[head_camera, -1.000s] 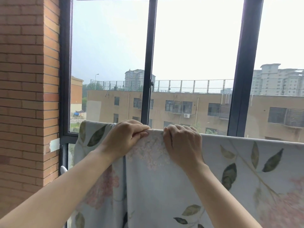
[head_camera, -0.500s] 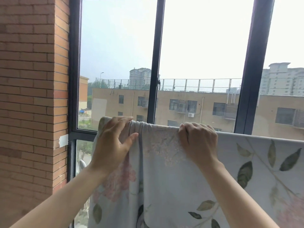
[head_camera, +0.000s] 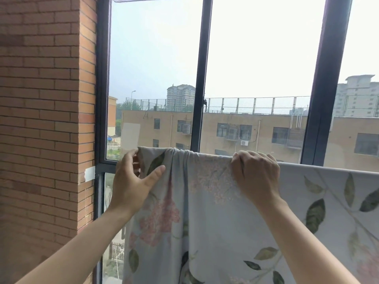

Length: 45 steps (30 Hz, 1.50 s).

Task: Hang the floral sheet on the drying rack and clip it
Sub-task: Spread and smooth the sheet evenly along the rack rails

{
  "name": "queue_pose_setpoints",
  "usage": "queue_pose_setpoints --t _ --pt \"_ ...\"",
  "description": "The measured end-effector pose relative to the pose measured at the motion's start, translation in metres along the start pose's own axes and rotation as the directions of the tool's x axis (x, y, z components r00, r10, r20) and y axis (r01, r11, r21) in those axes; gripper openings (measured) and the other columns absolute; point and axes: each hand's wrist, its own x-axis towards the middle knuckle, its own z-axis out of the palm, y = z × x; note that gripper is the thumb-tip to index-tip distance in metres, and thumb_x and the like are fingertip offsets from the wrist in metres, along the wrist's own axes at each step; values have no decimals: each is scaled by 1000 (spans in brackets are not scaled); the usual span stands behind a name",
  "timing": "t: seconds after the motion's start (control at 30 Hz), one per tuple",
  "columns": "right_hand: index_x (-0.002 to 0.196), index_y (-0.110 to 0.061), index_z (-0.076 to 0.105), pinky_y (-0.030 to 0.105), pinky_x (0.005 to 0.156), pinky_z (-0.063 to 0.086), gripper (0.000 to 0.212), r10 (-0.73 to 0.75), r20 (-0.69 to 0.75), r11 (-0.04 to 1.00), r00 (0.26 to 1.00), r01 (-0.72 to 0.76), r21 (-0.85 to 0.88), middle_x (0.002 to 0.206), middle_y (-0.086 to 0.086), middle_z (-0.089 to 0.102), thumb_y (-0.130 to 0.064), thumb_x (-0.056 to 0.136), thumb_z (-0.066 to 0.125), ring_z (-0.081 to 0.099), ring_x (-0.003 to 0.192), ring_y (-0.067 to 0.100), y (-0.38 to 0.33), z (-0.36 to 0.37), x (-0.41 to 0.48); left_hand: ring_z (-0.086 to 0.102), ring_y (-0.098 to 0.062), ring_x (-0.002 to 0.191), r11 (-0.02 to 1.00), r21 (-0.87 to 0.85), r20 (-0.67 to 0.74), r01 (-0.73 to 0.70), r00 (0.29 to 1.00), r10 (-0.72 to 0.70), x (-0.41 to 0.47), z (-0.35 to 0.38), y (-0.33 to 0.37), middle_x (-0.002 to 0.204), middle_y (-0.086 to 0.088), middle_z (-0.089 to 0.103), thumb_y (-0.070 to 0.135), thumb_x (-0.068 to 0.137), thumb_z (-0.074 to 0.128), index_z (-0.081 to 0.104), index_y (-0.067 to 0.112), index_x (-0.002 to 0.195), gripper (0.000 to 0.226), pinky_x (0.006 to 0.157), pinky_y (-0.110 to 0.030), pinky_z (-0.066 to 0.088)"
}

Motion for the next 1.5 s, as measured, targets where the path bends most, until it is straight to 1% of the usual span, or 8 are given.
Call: queue_pose_setpoints --t 0.2,0.4,0.57,0.77,1.0,1.1,1.3,1.5 --pt "57 -20 55 28 62 34 35 -10 5 1000 1000 10 3 58 -1 63 -28 87 41 57 55 25 -3 0 0 52 0 92 985 -92 70 145 988 -138 -17 21 17 108 9 54 44 67 78 42 16 120 69 66 -1 39" --pt "58 -19 61 29 62 37 34 0 15 1000 1000 0 4 59 1 64 -26 86 44 58 56 26 -3 -2 0 63 -13 94 956 -134 162 260 958 -238 -7 35 27 100 4 67 61 57 77 59 15 109 72 82 -30 53" --pt "57 -20 58 28 64 35 35 11 22 1000 1000 -11 2 60 -1 65 -28 88 43 59 58 23 -1 -4 -2 68 -18 79 831 -297 345 470 864 -366 0 38 38 89 -5 71 27 75 78 65 11 93 28 65 -25 57" --pt "58 -18 59 28 66 36 37 13 38 1000 999 -14 3 61 -2 65 -30 88 40 60 60 23 -1 -2 -1 68 -28 92 733 -326 451 597 780 -434 6 47 38 97 -15 71 26 88 60 63 1 107 32 89 -41 53" --pt "61 -21 60 28 69 37 38 -4 44 1000 999 3 22 64 -4 66 -32 90 37 59 61 22 1 -3 -2 65 -16 87 884 -296 337 362 906 -257 15 45 50 86 -4 71 34 80 72 68 14 79 20 89 -29 50" --pt "61 -21 60 29 68 37 38 -16 38 1000 999 15 15 66 -4 67 -33 90 38 60 62 22 1 -1 -2 50 -15 71 844 -437 244 310 944 -220 30 46 52 69 -4 45 23 82 71 38 21 54 44 89 -32 46" --pt "62 -21 61 29 67 39 41 -40 37 999 999 39 13 67 -2 68 -34 91 35 61 62 24 4 1 -2 41 -8 60 907 -372 -122 195 959 -256 44 42 35 56 11 32 16 84 67 22 22 56 54 65 -12 38" --pt "67 -21 65 28 70 40 41 -40 60 999 997 41 -9 69 -4 69 -35 91 35 63 64 23 2 2 -1 37 -12 61 965 -226 -159 136 972 -174 44 35 17 57 9 32 14 84 66 26 23 50 54 65 -17 37"
